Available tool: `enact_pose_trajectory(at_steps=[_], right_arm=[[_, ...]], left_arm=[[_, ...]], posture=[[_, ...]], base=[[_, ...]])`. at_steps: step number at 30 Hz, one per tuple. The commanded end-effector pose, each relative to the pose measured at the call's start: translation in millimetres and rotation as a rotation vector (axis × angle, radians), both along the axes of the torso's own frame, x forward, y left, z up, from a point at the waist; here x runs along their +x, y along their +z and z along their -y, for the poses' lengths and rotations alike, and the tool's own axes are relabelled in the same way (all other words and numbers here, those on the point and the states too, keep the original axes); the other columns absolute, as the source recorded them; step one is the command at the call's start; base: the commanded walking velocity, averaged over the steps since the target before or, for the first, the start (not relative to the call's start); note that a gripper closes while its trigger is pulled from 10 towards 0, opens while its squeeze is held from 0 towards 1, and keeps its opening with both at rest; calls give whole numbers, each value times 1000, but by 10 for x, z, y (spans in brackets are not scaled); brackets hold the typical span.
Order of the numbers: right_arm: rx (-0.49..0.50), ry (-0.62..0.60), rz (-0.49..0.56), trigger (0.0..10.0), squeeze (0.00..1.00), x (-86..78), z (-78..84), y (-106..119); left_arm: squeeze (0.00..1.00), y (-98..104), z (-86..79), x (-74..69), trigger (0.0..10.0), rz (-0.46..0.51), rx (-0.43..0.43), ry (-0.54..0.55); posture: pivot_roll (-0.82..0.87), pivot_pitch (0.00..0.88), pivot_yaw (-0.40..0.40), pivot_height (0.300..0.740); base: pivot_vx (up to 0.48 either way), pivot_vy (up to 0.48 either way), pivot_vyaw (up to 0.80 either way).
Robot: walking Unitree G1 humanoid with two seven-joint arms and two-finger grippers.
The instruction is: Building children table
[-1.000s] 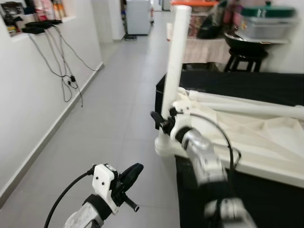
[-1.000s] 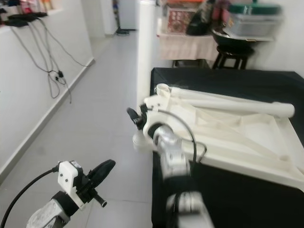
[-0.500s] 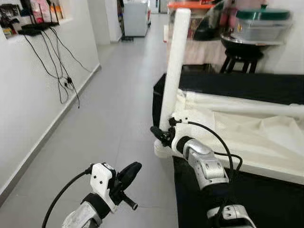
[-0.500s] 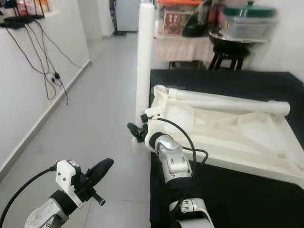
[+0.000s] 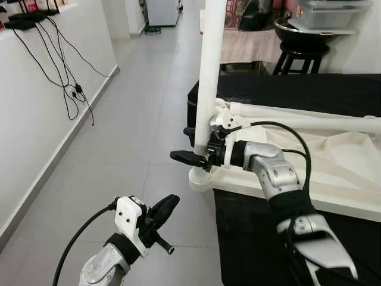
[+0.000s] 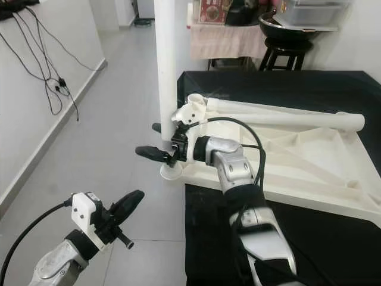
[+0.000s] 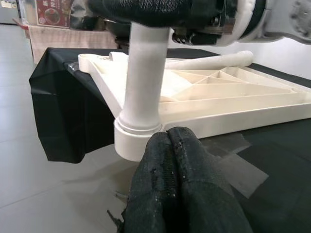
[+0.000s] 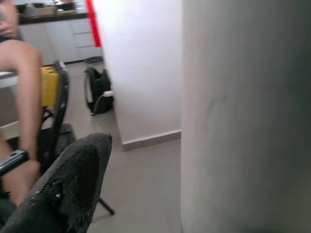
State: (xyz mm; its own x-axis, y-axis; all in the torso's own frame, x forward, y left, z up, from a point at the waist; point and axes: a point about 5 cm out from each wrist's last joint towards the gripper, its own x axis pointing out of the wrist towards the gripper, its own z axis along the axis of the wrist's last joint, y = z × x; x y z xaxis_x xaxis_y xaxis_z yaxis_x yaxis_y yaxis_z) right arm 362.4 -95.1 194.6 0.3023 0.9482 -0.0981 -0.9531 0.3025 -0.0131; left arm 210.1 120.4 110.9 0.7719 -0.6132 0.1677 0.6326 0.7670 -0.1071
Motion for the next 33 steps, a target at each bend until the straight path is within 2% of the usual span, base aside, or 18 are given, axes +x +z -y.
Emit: enact_pose_trajectory(at_steps=[1, 2, 3, 4, 5, 6, 11, 14, 19, 22, 23, 24, 25, 26, 27, 28, 29, 33], right_arm=[[-2, 107, -7, 10000, 0, 2, -121, 20], [-2, 107, -7, 10000, 0, 2, -121, 20], [-7, 125, -21, 6784, 0, 8, -125, 8], [-5, 135, -43, 1647, 0, 12, -117, -14], [-3, 145, -57, 1647, 0, 13, -107, -29], [-7, 126, -67, 0, 0, 27, -86, -58], [-10, 112, -72, 0, 0, 36, -72, -76], [-5, -20, -70, 0, 0, 71, 76, -199], [-17, -127, -53, 0, 0, 14, 254, -380], [-18, -140, -49, 0, 0, 4, 277, -402], [-18, -363, -77, 0, 0, -11, 324, -539], [-15, -610, -155, 0, 0, -192, 253, -756], [-15, -610, -155, 0, 0, -192, 253, -756], [-25, -815, -218, 0, 0, -371, 283, -879], [-25, -815, -218, 0, 0, -371, 283, -879], [-34, -943, -260, 0, 0, -503, 325, -943], [-55, -970, -240, 0, 0, -527, 323, -925], [-79, -940, -190, 0, 0, -430, 302, -896]], left_arm=[[0, -32, -14, -3, 10000, -11, 14, 1], [0, -32, -14, -3, 10000, -11, 14, 1], [0, -33, -12, -3, 10000, -11, 16, 1], [0, -34, -9, -3, 10000, -10, 17, 2], [0, -34, -8, -3, 10000, -10, 17, 2], [0, -32, -5, -3, 10000, -10, 16, 2], [0, -31, -3, -4, 10000, -10, 16, 2], [0, -24, 9, -25, 10000, -11, 11, -1], [0, -16, 9, -47, 10000, -14, 3, -5], [0, -15, 8, -49, 10000, -15, 2, -6], [0, -12, 1, -68, 10000, -16, 1, -6], [0, -9, -8, -81, 10000, -21, -4, -8], [0, -9, -8, -81, 10000, -21, -4, -8], [0, -6, -15, -90, 10000, -26, -8, -10], [0, -6, -15, -90, 10000, -26, -8, -10], [0, -5, -19, -94, 10000, -28, -11, -11], [0, -7, -19, -89, 10000, -30, -10, -16], [0, -11, -23, -84, 10000, -29, -4, -23]], posture=[[51, 0, -5, 740], [51, 0, -5, 740], [51, 0, -5, 740], [53, 0, -7, 740], [53, 0, -7, 740], [53, 0, -9, 740], [53, 0, -9, 740], [45, 0, -5, 740], [34, 0, -2, 740], [34, 0, -2, 740], [33, 0, -7, 740], [16, 0, -4, 740], [16, 0, -4, 740], [16, 0, -4, 740], [16, 0, -4, 740], [16, 0, -4, 740], [3, 0, 8, 740], [17, 0, -2, 740]], base=[[0, 0, 0], [0, 0, 0], [0, 0, 0], [0, 0, 0], [0, 0, 0], [0, 0, 0], [0, 0, 0], [0, 0, 0], [0, 0, 0], [0, 0, 0], [0, 0, 0], [0, 0, 0], [0, 0, 0], [0, 0, 0], [0, 0, 0], [0, 0, 0], [0, 0, 0], [0, 0, 0]])
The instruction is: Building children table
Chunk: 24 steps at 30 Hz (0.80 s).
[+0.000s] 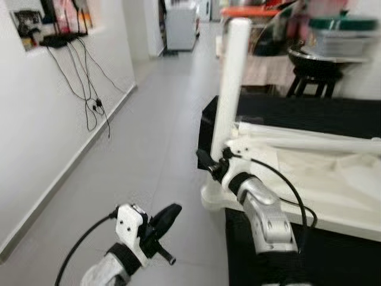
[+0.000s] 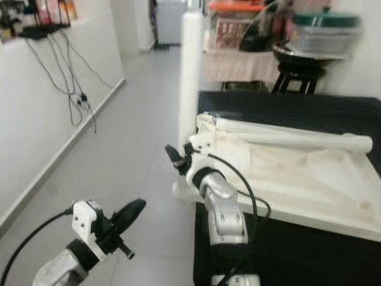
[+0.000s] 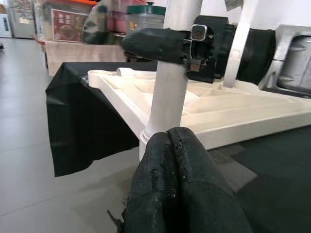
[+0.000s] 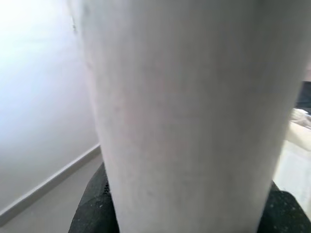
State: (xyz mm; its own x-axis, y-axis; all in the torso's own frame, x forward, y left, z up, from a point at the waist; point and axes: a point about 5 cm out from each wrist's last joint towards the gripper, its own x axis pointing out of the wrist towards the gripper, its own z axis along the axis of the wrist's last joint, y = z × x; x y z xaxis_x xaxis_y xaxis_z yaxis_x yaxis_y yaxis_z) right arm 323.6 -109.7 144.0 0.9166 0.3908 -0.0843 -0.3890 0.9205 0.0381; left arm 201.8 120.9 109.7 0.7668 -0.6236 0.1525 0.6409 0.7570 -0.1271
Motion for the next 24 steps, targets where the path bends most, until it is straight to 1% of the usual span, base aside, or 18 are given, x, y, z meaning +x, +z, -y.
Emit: enact_pose_trajectory(at_steps=[1, 3, 4, 5, 6, 7, 11, 14, 15, 16, 17, 18, 19, 20, 21, 22, 23, 24], right_arm=[[-46, -74, -193, 0, 0, -42, 156, -390], [-50, -57, -185, 0, 0, -7, 126, -375], [-64, -44, -186, 9216, 0, 18, 92, -360], [-64, -44, -186, 9216, 0, 18, 92, -360], [-49, 1, -173, 10000, 0, 44, 41, -313], [-27, 37, -164, 10000, 1000, 70, 6, -272], [13, 114, -140, 10000, 1000, 100, -70, -157], [64, 265, -72, 10000, 1000, 205, -157, 114], [54, 373, -26, 10000, 1000, 234, -180, 209], [40, 440, 2, 10000, 1000, 244, -190, 260], [29, 561, 30, 10000, 278, 238, -209, 319], [29, 561, 30, 10000, 278, 238, -209, 319], [22, 636, 46, 10000, 278, 232, -217, 354], [6, 701, 73, 10000, 0, 242, -220, 393], [-6, 740, 91, 10000, 0, 251, -218, 419], [-6, 740, 91, 10000, 0, 251, -218, 419], [-7, 801, 86, 10000, 0, 259, -226, 432], [-7, 801, 86, 10000, 0, 259, -226, 432]], left_arm=[[0, 1, -17, -2, 10000, -5, 2, -8], [0, 1, -22, 1, 10000, -2, 2, -2], [0, 2, -25, 5, 10000, 0, 1, 6], [0, 2, -25, 5, 10000, 0, 1, 6], [0, 3, -26, 10, 10000, 1, 1, 11], [0, 3, -27, 14, 10000, 2, 0, 13], [0, 3, -25, 15, 10000, 1, 0, 8], [0, 1, -12, 29, 10000, -3, 0, 1], [0, 0, -10, 37, 10000, -2, 0, 1], [0, -1, -9, 41, 10000, -2, 1, 2], [0, -1, -12, 48, 10000, -1, 2, 3], [0, -1, -12, 48, 10000, -1, 2, 3], [0, -1, -13, 52, 10000, 0, 3, 3], [0, -2, -14, 58, 10000, 1, 4, 4], [0, -2, -14, 62, 10000, 1, 5, 4], [0, -2, -14, 62, 10000, 1, 5, 4], [0, -4, -13, 65, 10000, 2, 6, 4], [0, -4, -13, 65, 10000, 2, 6, 4]], posture=[[17, 0, -2, 740], [18, 0, -1, 740], [16, 0, -1, 740], [16, 0, -1, 740], [16, 0, -2, 740], [16, 0, -1, 740], [16, 0, -1, 740], [19, 0, -2, 740], [21, 0, -1, 740], [21, 0, -1, 740], [22, 0, 0, 740], [22, 0, 0, 740], [22, 0, 0, 740], [27, 0, -1, 740], [27, 0, -1, 740], [27, 0, -1, 740], [33, 0, -4, 740], [33, 0, -4, 740]], base=[[0, 0, 0], [0, 0, 0], [0, 0, 0], [0, 0, 0], [0, 0, 0], [0, 0, 0], [0, 0, 0], [0, 0, 0], [0, 0, 0], [0, 0, 0], [0, 0, 0], [0, 0, 0], [0, 0, 0], [0, 0, 0], [0, 0, 0], [0, 0, 0], [0, 0, 0], [0, 0, 0]])
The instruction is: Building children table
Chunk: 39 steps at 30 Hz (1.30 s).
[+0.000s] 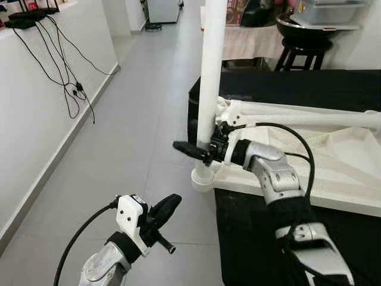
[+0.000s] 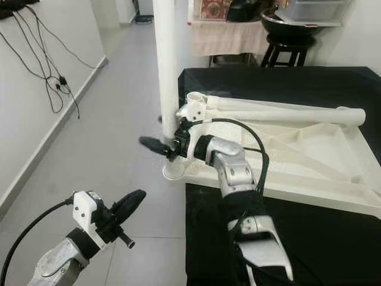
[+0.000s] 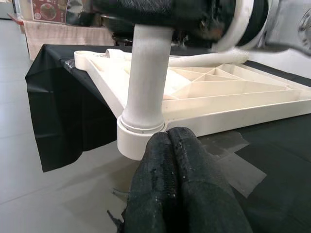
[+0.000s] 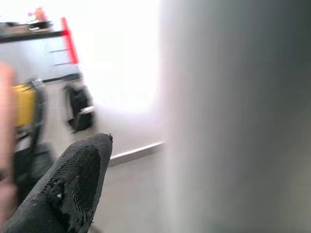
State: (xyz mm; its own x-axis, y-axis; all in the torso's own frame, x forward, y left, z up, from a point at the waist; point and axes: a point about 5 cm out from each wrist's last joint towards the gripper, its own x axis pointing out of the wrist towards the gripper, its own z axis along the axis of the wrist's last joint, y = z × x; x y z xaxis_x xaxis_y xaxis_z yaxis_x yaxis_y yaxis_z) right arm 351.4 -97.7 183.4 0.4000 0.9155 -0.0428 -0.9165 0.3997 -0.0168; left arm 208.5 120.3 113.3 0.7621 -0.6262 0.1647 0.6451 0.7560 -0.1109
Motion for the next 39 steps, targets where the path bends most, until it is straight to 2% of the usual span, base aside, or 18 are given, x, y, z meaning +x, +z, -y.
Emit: enact_pose_trajectory(at_steps=[1, 6, 7, 8, 19, 20, 21, 22, 23, 25, 28, 32, 33, 34, 35, 36, 38, 39], right_arm=[[-23, 127, 11, 10000, 0, -18, -119, 23], [-65, 224, -40, 10000, 0, 16, -149, -37], [-75, 231, -61, 6784, 0, 39, -158, -60], [-81, 211, -85, 0, 0, 75, -159, -96], [-121, 0, -133, 0, 0, 118, 30, -375], [-109, -228, -158, 0, 0, 109, 46, -522], [-109, -228, -158, 0, 0, 109, 46, -522], [-86, -606, -241, 0, 0, 14, 106, -714], [-86, -606, -241, 0, 0, 14, 106, -714], [-97, -837, -315, 0, 0, -372, 164, -866], [-98, -815, -251, 0, 0, -382, 200, -788], [-111, -818, -205, 0, 0, -214, 236, -728], [-130, -816, -206, 1529, 0, -207, 222, -732], [-130, -816, -206, 1529, 0, -207, 222, -732], [-144, -819, -206, 4078, 0, -203, 214, -733], [-156, -827, -215, 10000, 0, -217, 192, -723], [-149, -817, -215, 10000, 0, -232, 161, -697], [-122, -801, -223, 10000, 1000, -262, 118, -631]], left_arm=[[0, -41, -17, 0, 10000, -18, 2, 7], [0, -45, -8, -3, 10000, -16, 8, 9], [0, -46, -4, -6, 10000, -15, 11, 10], [0, -47, 0, -11, 10000, -14, 13, 11], [0, -40, 25, -44, 10000, -14, 10, 8], [0, -38, 23, -57, 10000, -14, 9, 9], [0, -38, 23, -57, 10000, -14, 9, 9], [0, -25, 10, -67, 10000, -13, 5, 14], [0, -25, 10, -67, 10000, -13, 5, 14], [0, -23, -20, -67, 10000, -19, -1, 15], [0, -28, -22, -59, 10000, -26, -5, -1], [0, -33, -12, -46, 10000, -32, -8, -30], [0, -32, -16, -43, 10000, -29, -11, -17], [0, -32, -16, -43, 10000, -29, -11, -17], [0, -31, -19, -40, 10000, -27, -14, -5], [0, -29, -22, -38, 10000, -25, -16, 3], [0, -29, -24, -37, 10000, -24, -16, 7], [0, -29, -26, -33, 10000, -23, -15, 7]], posture=[[43, 0, -4, 740], [54, 0, -7, 740], [59, 0, -7, 740], [62, 0, -8, 740], [57, 0, -17, 740], [54, 0, -31, 740], [54, 0, -31, 740], [53, 0, -36, 740], [53, 0, -36, 740], [-8, 0, 7, 740], [-8, 0, 7, 740], [8, 0, -5, 740], [10, 0, -5, 740], [10, 0, -5, 740], [10, 0, -5, 740], [11, 0, -7, 740], [11, 0, -9, 740], [11, 0, -10, 740]], base=[[0, 0, 0], [0, 0, 0], [0, 0, 0], [0, 0, 0], [0, 0, 0], [0, 0, 0], [0, 0, 0], [0, 0, 0], [0, 0, 0], [0, 0, 0], [0, 0, 0], [0, 0, 0], [0, 0, 0], [0, 0, 0], [0, 0, 0], [0, 0, 0], [0, 0, 0], [0, 0, 0]])
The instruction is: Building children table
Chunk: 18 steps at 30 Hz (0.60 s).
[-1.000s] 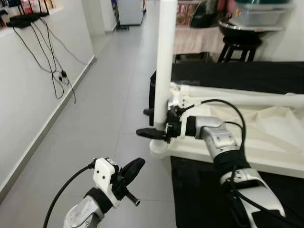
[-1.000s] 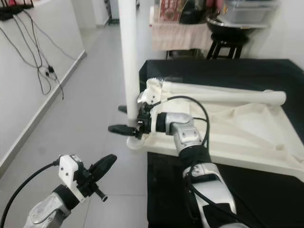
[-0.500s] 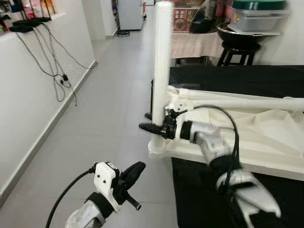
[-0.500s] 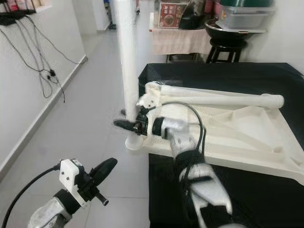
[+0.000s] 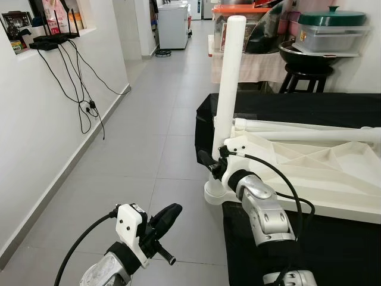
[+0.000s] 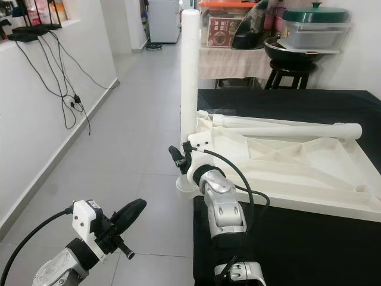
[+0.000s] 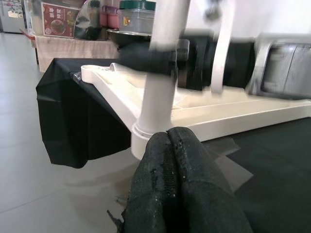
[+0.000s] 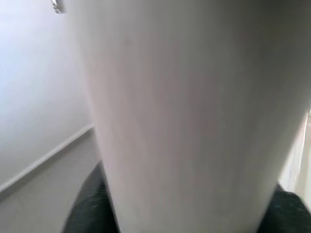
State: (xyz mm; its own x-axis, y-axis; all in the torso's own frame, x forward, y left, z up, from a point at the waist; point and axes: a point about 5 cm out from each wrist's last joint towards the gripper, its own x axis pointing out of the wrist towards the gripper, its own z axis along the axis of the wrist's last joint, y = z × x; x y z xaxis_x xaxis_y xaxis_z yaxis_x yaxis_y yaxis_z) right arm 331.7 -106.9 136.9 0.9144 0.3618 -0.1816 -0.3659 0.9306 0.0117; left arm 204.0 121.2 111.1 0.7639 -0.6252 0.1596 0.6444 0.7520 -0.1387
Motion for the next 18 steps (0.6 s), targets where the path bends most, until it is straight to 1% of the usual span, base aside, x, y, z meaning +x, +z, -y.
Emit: enact_pose_trajectory(at_steps=[1, 2, 3, 4, 5, 6, 7, 10, 11, 12, 13, 14, 16, 18], right_arm=[[18, 10, -98, 10000, 1000, -81, -14, -107], [18, 10, -98, 10000, 1000, -81, -14, -107], [55, 56, -77, 10000, 1000, -32, -37, -29], [121, 198, -32, 10000, 1000, 78, -91, 115], [146, 260, -13, 10000, 1000, 116, -110, 172], [155, 365, 9, 10000, 1000, 124, -140, 230], [157, 432, 23, 10000, 1000, 130, -157, 263], [155, 467, 28, 10000, 1000, 130, -165, 275], [103, 604, 69, 10000, 0, 133, -167, 310], [60, 695, 92, 10000, 0, 132, -159, 326], [18, 876, 71, 10000, 0, 141, -149, 335], [18, 876, 71, 10000, 0, 141, -149, 335], [20, 929, 38, 10000, 0, 190, -163, 345], [29, 950, 9, 10000, 0, 246, -185, 350]], left_arm=[[0, -8, -19, 14, 10000, -2, 4, 8], [0, -8, -19, 14, 10000, -2, 4, 8], [0, -9, -17, 17, 10000, -2, 3, 5], [0, -12, -11, 24, 10000, -3, 3, 1], [0, -14, -8, 28, 10000, -3, 3, 0], [0, -13, -5, 34, 10000, -3, 3, 0], [0, -14, -3, 39, 10000, -3, 3, -1], [0, -14, -3, 41, 10000, -3, 3, -1], [0, -15, -2, 44, 10000, -3, 3, -2], [0, -15, -2, 45, 10000, -2, 3, -2], [0, -16, 0, 51, 10000, -1, 5, -1], [0, -16, 0, 51, 10000, -1, 5, -1], [0, -18, 2, 58, 10000, 0, 7, -1], [0, -20, 6, 61, 10000, 2, 12, -2]], posture=[[11, 0, -10, 740], [11, 0, -10, 740], [7, 0, -10, 740], [15, 0, -10, 740], [15, 0, -10, 740], [19, 0, -11, 740], [19, 0, -11, 740], [19, 0, -11, 740], [17, 0, -10, 740], [17, 0, -10, 740], [26, 0, -13, 740], [26, 0, -13, 740], [34, 0, -11, 740], [39, 0, -11, 740]], base=[[0, 0, 0], [0, 0, 0], [0, 0, 0], [0, 0, 0], [0, 0, 0], [0, 0, 0], [0, 0, 0], [0, 0, 0], [0, 0, 0], [0, 0, 0], [0, 0, 0], [0, 0, 0], [0, 0, 0], [0, 0, 0]])
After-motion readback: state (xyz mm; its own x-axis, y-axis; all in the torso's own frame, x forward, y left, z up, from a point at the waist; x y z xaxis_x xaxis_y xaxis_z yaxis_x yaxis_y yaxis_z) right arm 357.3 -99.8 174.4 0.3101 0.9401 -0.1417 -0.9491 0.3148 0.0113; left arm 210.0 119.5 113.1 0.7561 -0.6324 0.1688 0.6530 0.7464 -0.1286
